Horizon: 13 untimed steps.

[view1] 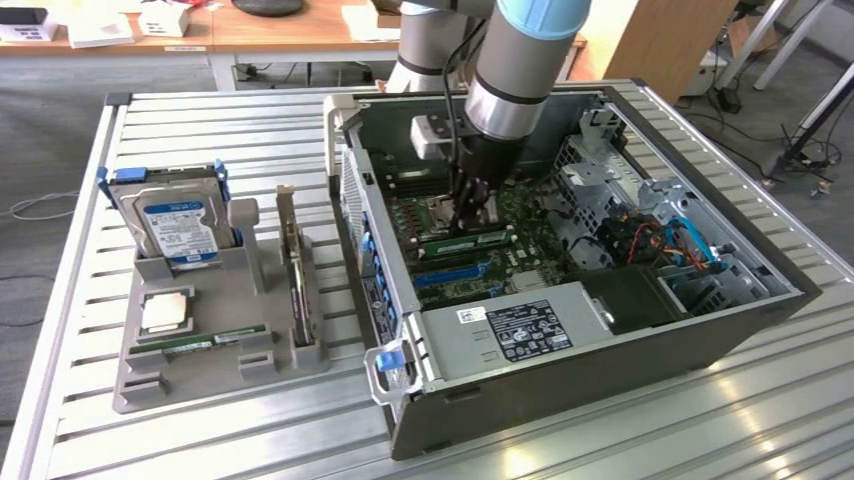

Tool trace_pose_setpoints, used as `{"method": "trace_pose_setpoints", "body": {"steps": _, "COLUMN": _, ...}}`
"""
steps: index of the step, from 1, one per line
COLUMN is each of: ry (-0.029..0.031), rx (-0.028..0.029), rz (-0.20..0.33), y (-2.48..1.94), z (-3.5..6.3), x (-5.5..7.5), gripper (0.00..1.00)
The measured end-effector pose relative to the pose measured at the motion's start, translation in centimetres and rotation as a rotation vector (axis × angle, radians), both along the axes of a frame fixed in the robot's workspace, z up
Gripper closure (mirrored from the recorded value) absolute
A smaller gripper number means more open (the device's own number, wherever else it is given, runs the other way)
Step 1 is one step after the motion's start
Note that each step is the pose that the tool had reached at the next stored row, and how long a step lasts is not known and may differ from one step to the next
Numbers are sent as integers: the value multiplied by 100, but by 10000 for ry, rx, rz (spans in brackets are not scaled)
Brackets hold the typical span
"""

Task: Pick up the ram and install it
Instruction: 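Press down the ram until it locks into place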

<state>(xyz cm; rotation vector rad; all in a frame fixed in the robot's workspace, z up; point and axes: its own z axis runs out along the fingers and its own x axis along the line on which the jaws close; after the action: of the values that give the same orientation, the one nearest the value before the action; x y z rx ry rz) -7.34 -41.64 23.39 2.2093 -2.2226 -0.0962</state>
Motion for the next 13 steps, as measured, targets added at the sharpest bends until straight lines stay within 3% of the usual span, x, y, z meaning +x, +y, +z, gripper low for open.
{"method": "trace_pose_setpoints", "body": {"steps": 13, "ry": 0, "rx": 0, "rz": 1, "y": 0, "z": 0, "x": 271, "gripper": 89}}
